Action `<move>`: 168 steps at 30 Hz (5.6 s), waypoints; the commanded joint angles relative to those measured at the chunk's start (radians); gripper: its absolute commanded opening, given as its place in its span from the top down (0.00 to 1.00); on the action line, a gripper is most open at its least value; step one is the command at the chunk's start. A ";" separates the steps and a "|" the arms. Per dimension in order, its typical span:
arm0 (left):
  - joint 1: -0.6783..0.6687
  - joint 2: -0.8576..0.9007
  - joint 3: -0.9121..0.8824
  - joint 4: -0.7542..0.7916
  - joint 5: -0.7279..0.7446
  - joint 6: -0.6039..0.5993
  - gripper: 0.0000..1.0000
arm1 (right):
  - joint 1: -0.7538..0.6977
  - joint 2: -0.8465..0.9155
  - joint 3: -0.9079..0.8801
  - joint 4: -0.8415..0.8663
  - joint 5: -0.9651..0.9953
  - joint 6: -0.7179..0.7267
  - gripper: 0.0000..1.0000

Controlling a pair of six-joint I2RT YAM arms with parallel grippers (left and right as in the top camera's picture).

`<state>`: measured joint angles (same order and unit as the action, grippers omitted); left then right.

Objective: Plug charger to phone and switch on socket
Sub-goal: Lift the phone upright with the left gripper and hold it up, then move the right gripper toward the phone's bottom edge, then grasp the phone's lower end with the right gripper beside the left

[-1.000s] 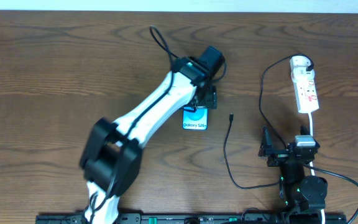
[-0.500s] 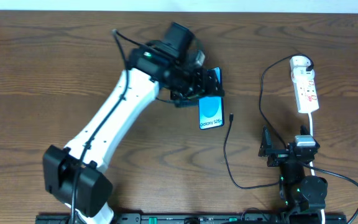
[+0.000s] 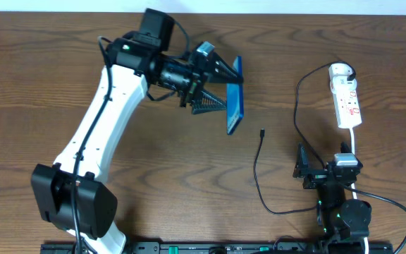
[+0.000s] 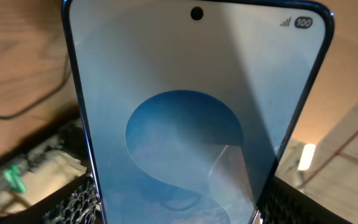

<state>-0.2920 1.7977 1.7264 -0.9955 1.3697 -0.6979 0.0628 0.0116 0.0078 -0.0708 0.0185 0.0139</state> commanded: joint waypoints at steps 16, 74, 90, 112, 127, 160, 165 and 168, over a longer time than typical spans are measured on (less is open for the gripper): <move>0.065 -0.031 0.011 0.132 0.203 -0.390 0.22 | -0.003 -0.005 -0.002 -0.004 0.005 -0.008 0.01; 0.065 -0.031 0.011 0.183 0.149 -0.418 0.22 | -0.002 0.732 0.703 0.438 -1.233 0.687 0.01; 0.064 -0.031 0.011 0.183 0.001 -0.419 0.22 | 0.078 0.847 1.078 -0.372 -0.702 0.389 0.01; 0.064 -0.031 0.011 0.183 -0.159 -0.420 0.22 | 0.620 1.274 1.423 -0.696 0.185 0.473 0.01; 0.064 -0.031 0.011 0.198 -0.211 -0.473 0.22 | 0.620 1.371 1.423 -0.591 0.154 0.532 0.23; 0.065 -0.031 0.011 0.216 -0.245 -0.479 0.22 | 0.620 1.375 1.423 -0.526 0.109 0.532 0.72; 0.064 -0.031 0.011 0.216 -0.221 -0.479 0.22 | 0.620 1.375 1.423 -0.534 0.110 0.531 0.73; 0.064 -0.031 0.011 0.216 -0.211 -0.479 0.22 | 0.620 1.375 1.423 -0.531 0.110 0.531 0.76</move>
<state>-0.2317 1.7981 1.7264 -0.7849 1.1156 -1.1751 0.6769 1.3998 1.4147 -0.6041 0.1272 0.5446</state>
